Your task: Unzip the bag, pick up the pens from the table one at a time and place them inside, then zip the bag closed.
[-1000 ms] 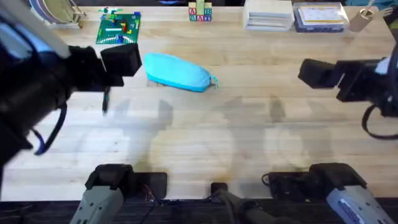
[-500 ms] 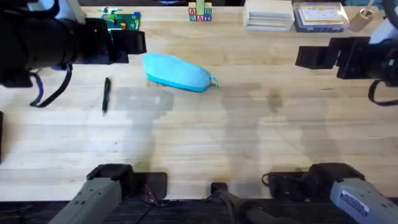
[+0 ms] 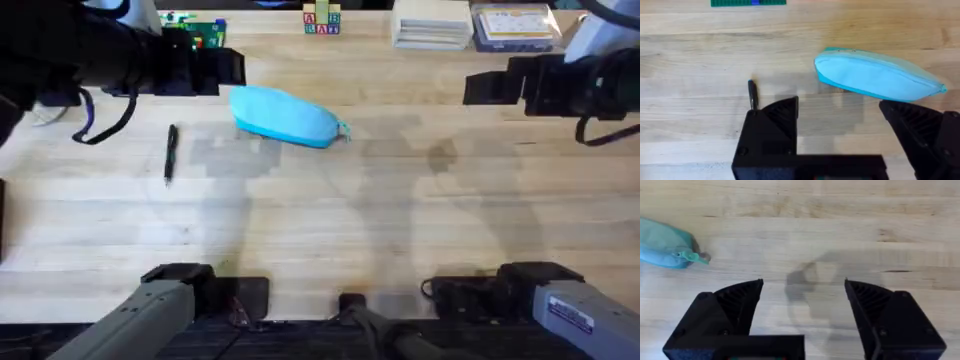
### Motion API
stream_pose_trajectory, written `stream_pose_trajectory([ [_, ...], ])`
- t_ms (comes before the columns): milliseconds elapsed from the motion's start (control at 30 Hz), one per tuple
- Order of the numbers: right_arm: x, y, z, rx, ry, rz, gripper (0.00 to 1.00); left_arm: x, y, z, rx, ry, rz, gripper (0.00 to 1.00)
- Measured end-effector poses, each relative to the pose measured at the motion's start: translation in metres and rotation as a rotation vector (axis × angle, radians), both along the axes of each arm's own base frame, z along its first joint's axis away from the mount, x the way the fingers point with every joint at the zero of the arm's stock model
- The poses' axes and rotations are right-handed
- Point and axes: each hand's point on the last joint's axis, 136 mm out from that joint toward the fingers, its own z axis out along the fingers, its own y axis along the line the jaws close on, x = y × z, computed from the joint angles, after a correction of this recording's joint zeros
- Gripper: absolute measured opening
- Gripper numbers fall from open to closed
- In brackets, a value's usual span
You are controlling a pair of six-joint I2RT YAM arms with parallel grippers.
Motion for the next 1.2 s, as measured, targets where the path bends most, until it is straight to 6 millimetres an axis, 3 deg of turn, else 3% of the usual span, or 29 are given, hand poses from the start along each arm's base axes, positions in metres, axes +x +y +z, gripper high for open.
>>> stream_pose_trajectory([
  [333, 0.000, 0.000, 0.000, 0.000, 0.000, 0.000, 0.998, 0.005, 0.000, -0.014, -0.001, 0.049, 0.000, 0.993],
  [1200, 0.000, 0.000, 0.000, 0.000, 0.000, 0.000, 0.998, 0.005, 0.000, -0.015, -0.001, 0.050, 0.000, 0.992],
])
